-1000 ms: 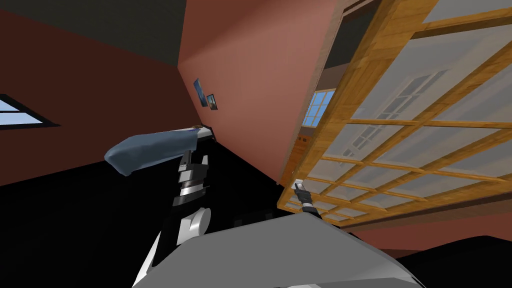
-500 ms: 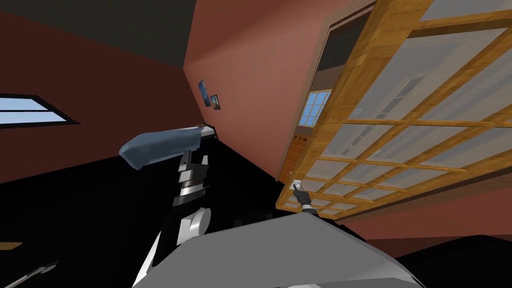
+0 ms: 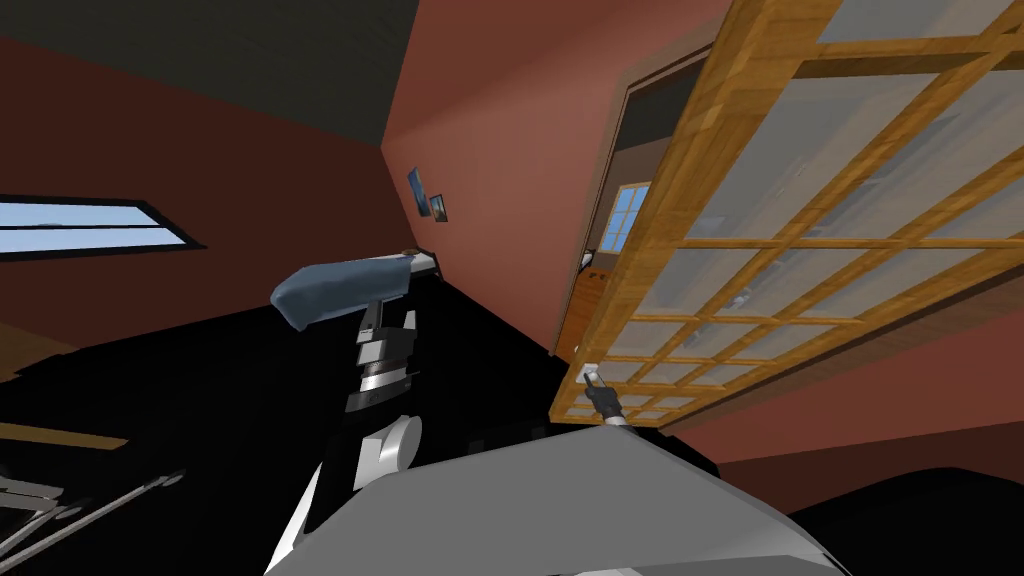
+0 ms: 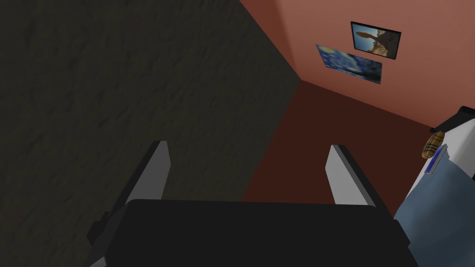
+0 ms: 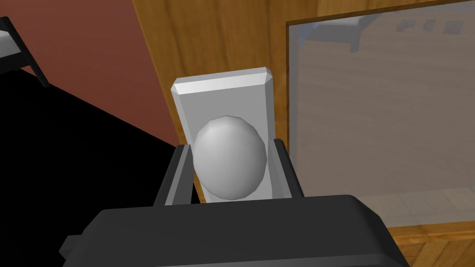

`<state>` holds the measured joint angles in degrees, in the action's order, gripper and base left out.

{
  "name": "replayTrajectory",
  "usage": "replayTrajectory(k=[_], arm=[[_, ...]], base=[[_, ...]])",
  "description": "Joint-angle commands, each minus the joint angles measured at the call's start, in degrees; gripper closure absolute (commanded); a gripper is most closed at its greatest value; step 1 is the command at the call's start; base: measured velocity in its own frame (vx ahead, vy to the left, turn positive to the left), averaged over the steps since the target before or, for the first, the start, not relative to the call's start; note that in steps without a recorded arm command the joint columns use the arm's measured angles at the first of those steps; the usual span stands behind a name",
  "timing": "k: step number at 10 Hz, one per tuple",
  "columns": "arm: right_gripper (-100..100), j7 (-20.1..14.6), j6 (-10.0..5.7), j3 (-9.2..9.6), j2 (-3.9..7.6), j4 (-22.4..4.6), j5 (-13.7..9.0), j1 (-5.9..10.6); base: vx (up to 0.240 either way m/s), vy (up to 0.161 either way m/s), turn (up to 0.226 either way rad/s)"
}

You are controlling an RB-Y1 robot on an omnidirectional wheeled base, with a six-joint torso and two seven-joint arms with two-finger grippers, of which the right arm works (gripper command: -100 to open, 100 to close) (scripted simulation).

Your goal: Pull the door open

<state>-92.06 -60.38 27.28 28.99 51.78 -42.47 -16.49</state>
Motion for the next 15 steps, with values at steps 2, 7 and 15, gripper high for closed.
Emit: replayTrajectory(k=[2,7,15], arm=[[100,-1.40,-1.60,1.01,0.86,-0.88,0.58,-0.21],[100,-4.33,-4.96,3.11,2.67,-2.73,1.79,-0.64],[100,-7.24,-8.41,5.47,4.07,-5.37,3.20,-0.84]], base=[[-0.187,-0.017,0.138],[-0.205,-0.033,0.128],[-0.185,-0.033,0.116]])
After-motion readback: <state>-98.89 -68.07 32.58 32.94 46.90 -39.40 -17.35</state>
